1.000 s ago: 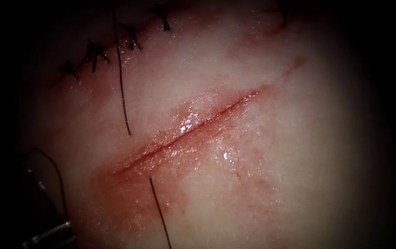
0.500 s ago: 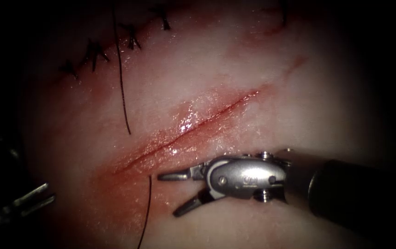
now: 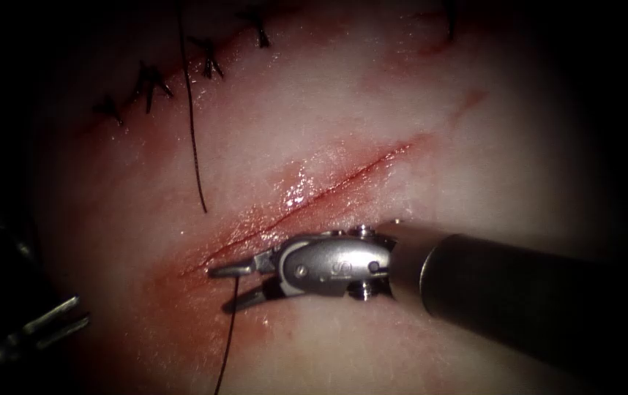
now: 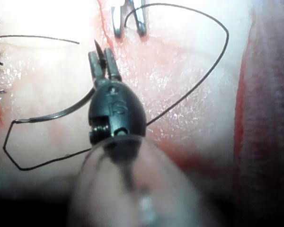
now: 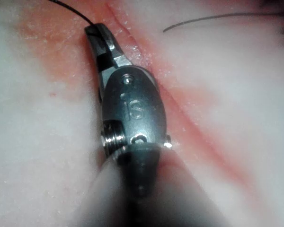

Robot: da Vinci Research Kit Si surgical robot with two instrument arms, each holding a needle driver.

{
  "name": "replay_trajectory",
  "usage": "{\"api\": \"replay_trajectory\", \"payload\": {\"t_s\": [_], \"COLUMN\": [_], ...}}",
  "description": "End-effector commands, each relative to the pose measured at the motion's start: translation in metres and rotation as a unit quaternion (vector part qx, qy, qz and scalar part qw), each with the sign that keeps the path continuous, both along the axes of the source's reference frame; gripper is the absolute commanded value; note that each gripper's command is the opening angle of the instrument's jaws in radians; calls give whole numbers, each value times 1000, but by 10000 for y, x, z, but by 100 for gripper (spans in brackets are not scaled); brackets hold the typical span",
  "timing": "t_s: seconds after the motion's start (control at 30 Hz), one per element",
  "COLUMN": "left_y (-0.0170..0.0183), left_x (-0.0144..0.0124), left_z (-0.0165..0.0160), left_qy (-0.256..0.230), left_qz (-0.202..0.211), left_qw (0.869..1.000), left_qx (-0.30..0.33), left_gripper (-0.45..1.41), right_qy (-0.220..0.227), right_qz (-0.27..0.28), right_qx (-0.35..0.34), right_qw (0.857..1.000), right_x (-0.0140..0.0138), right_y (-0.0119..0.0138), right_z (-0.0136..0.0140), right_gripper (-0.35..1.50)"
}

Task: Wound Closure
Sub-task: Repeatedly pull thread through wound with right grasper until short tail remains

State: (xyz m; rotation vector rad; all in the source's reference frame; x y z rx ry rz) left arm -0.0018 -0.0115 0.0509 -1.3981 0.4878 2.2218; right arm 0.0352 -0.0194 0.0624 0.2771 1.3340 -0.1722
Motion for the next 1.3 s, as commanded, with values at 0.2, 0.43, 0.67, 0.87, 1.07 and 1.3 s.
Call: {"api": "replay_trajectory", "payload": {"t_s": [0.2, 0.43, 0.67, 0.87, 1.07, 1.3], "left_y": [0, -7, -8, -8, -6, 1], "left_x": [-9, -28, -35, -36, -33, -30], "left_z": [6, 9, 9, 9, 9, 7], "left_qy": [-3, -6, -7, -6, -5, -6], "left_qz": [1, 12, 18, 20, 22, 23], "left_qw": [1000, 1000, 1000, 1000, 1000, 1000], "left_qx": [-4, -7, -6, -5, -3, 0], "left_gripper": [-45, -45, -45, -45, -45, -45], "right_qy": [-12, -10, 14, 77, 72, 55], "right_qz": [-1, -49, -104, -27, 10, 21], "right_qx": [20, 30, 56, 53, 11, -14], "right_qw": [1000, 998, 993, 995, 997, 998], "right_x": [-21, -63, -64, -28, -44, -51], "right_y": [-18, -86, -152, -132, -52, -14], "right_z": [-14, -59, -114, -147, -125, -73], "right_gripper": [-35, -35, -35, 120, 133, 132]}}
